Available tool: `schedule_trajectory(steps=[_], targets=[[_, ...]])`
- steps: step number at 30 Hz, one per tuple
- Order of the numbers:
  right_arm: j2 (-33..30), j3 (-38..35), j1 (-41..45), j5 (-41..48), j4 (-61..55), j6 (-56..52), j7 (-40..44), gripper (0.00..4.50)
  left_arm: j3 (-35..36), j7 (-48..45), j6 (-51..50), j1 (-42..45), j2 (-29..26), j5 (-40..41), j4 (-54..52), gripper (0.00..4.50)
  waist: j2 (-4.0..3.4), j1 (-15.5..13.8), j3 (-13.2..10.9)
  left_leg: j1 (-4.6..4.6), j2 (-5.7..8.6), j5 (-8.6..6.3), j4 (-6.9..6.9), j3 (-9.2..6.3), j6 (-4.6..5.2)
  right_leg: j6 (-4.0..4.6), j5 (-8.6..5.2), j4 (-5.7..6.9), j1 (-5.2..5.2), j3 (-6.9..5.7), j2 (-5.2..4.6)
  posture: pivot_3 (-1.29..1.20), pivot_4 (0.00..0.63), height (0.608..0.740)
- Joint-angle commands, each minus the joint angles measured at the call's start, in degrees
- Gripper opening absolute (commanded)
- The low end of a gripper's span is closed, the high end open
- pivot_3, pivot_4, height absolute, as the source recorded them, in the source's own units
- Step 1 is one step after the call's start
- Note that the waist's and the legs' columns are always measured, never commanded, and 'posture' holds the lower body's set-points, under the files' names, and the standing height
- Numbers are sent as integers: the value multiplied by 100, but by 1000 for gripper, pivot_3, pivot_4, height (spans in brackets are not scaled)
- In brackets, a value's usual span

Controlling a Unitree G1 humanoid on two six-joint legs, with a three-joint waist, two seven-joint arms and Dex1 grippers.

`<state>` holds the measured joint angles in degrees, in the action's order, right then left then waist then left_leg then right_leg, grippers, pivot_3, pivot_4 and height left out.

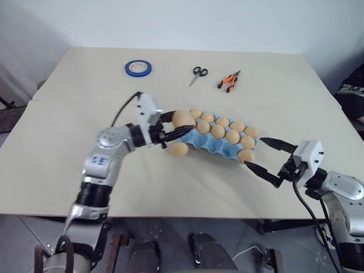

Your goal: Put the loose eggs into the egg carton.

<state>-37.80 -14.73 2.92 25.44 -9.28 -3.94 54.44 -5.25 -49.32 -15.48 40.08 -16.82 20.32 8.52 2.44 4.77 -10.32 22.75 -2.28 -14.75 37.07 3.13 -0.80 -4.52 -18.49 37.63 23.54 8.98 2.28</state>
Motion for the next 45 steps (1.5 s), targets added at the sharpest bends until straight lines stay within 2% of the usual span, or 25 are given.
schedule_trajectory(steps=[1, 7, 11, 21, 32, 35, 39, 45], targets=[[9, -241, -86, 41, -333, 95, -223, 4500, -275, -219, 470, 544, 535, -140, 757, 2221, 0, -10, 0, 0, 3, 0, 0, -1, 0, -2, -1, 0, 0, 2, 0, 0, 150, 740], [92, -330, -443, 15, -649, 79, -526, 4500, -595, -221, 1300, 1425, 1300, -796, 2784, 2221, 3, 10, -2, 2, 32, -3, -2, -5, 5, -20, -10, 0, 0, 24, 2, 0, 150, 740], [103, -364, -624, 3, -803, 81, -688, 4500, -648, -441, 1769, 1734, 1555, -1011, 3541, 2221, 6, 11, -5, 2, 40, -8, -4, -2, 14, -32, -15, 0, 1, 37, 1, 0, 150, 740], [131, -420, -962, 23, -1052, 100, -952, 4500, -680, -854, 2140, 1889, 1815, -1276, 4096, 2221, 6, -24, -5, 25, 55, -17, 0, -6, 29, -50, -24, -6, 8, 27, -30, 0, 150, 740], [144, -435, -1073, 12, -1107, 122, -1086, 4500, -481, -514, 2549, 2401, 2182, -1564, 5091, 2221, 8, -21, -6, 31, 64, -15, 3, -13, 34, -56, -23, -7, 8, 18, -37, 0, 150, 740], [143, -431, -1097, 8, -1115, 123, -1102, 4500, -446, -446, 2600, 2469, 2229, -1633, 5243, 3040, 8, -22, -6, 31, 63, -15, 2, -14, 34, -56, -23, -7, 8, 15, -36, 0, 150, 740], [125, -448, -1118, 8, -1108, 133, -1111, 4500, -359, -431, 2610, 2503, 2256, -1648, 5304, 4360, 8, -28, -6, 32, 64, -15, 3, -14, 34, -56, -23, -7, 8, 6, -37, 0, 150, 740], [102, -428, -1080, 10, -1061, 131, -1088, 4500, -277, -600, 2586, 2438, 2145, -1571, 5108, 4440, 8, -30, -6, 32, 64, -15, 3, -14, 34, -57, -23, -7, 8, 2, -37, 0, 150, 740]])
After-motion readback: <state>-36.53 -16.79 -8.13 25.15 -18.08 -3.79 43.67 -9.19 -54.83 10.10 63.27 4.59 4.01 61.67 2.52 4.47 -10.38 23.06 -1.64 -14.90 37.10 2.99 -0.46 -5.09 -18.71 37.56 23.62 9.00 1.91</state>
